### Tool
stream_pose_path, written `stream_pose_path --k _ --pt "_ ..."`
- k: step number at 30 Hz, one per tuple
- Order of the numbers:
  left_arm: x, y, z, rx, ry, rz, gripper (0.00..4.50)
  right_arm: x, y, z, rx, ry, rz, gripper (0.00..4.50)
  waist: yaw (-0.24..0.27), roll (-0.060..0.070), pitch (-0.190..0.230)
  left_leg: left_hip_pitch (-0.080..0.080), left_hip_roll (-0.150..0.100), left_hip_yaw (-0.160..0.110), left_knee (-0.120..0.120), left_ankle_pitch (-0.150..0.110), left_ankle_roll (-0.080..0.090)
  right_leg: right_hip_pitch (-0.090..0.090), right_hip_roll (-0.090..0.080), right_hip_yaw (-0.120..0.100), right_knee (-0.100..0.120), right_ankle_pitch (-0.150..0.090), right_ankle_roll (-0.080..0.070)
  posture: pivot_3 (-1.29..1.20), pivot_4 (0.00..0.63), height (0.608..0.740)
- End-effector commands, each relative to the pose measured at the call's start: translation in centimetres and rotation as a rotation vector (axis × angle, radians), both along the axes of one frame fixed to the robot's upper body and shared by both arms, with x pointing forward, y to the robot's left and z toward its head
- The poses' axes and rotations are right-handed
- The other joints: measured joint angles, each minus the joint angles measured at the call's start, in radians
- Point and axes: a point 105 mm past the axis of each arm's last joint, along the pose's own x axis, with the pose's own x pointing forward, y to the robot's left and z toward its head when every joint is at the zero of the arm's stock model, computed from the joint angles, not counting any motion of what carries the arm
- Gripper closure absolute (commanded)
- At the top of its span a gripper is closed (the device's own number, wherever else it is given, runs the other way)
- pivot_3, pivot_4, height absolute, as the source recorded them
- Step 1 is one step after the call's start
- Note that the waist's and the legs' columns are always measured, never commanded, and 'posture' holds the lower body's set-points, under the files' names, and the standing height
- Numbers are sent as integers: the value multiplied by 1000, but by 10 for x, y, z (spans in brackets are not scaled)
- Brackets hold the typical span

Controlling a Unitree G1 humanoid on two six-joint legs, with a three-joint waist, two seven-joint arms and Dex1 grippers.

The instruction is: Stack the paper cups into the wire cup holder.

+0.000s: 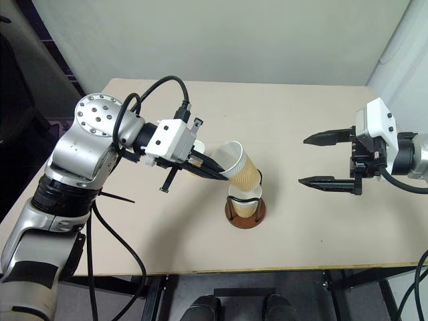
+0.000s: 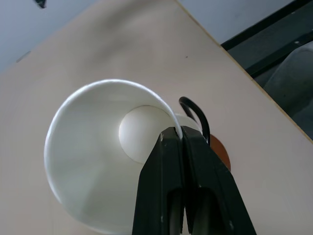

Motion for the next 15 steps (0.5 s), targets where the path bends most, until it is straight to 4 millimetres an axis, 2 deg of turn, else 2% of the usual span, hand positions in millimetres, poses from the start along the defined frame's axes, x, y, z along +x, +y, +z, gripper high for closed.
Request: stream_pose_path --k 1,3,6,11,15 --pt "-5 -2 1 32 -22 -41 4439 -7 -3 14 2 -65 -16 0 0 0 0 -1 0 0 2 -1 0 0 0 0 0 0 1 0 150 740" --pt "-5 -2 -1 42 -22 -42 4439 -7 -3 14 1 -65 -21 0 0 0 0 -2 0 0 5 -5 6 0 -1 0 0 0 2 0 150 740" --pt "-3 -2 -5 64 -27 -30 3852 -7 -2 14 2 -67 -24 0 0 0 0 -3 -1 0 7 -6 7 0 -1 1 -1 1 3 0 150 740" --pt "-2 -6 -11 77 -54 -32 2162 -5 -2 12 0 -68 -30 0 0 0 0 -2 -1 0 8 -6 8 1 -2 1 -1 1 4 0 150 740" --pt "11 -11 5 -35 -109 48 2162 -3 0 11 2 -67 -20 0 1 0 0 -3 -2 0 8 -6 8 1 -2 1 -2 1 4 0 150 740"
